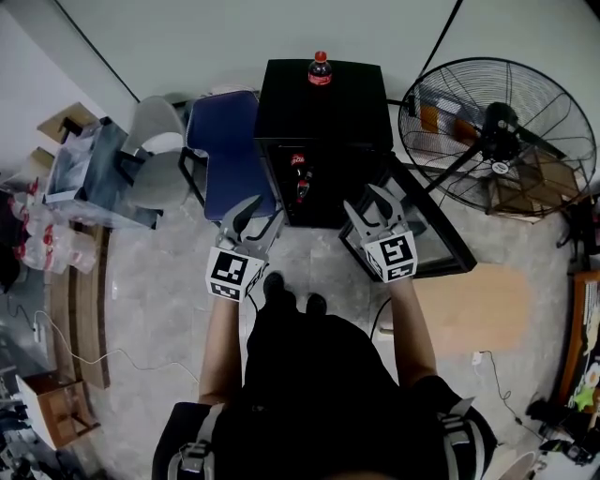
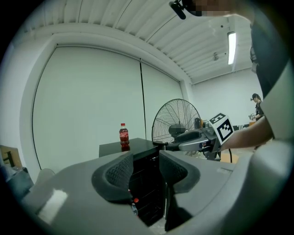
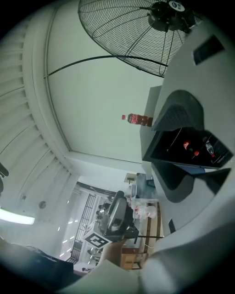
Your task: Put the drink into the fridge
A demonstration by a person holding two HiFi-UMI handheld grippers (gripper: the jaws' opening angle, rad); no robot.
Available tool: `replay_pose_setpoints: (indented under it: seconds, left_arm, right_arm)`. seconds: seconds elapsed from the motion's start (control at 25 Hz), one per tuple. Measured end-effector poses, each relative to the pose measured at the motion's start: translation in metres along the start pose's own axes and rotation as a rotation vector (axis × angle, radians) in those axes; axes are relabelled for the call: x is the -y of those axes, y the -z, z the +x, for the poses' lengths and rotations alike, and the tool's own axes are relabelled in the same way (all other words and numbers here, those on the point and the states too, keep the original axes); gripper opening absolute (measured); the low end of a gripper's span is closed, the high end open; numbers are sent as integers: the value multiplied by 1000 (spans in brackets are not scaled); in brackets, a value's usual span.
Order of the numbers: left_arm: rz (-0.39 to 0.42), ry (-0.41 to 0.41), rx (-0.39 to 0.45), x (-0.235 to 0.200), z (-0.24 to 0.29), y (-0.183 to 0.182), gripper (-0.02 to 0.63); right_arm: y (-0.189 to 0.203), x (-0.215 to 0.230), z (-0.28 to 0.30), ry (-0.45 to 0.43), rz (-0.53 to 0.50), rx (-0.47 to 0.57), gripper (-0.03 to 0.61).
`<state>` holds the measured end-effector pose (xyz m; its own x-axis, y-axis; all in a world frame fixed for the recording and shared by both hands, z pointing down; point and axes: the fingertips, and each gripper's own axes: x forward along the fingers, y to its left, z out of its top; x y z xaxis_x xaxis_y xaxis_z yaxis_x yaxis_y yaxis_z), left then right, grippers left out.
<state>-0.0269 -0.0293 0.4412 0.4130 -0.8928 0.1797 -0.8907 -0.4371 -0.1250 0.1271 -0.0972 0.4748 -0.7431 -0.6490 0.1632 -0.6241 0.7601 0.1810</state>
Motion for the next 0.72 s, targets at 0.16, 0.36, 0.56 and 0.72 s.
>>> replay_pose_setpoints:
  seconds: [0.16,0.36,0.56,0.72]
  left_arm:
    - [-5,-4,13,-7,5,-1,178]
    - [-11,6,22,-21,18,-2,178]
    - [-11,32,25,-39,35,0,176]
    - [-4,60,23,-51,52,-1,178]
  right_arm:
    - [-4,6,6,8,-8,7,216]
    - [-7,15,19,25,-10,2,212]
    - [-11,21,39,43,-11,-1,210]
    - [-12,35,55,70,-3,-3,207]
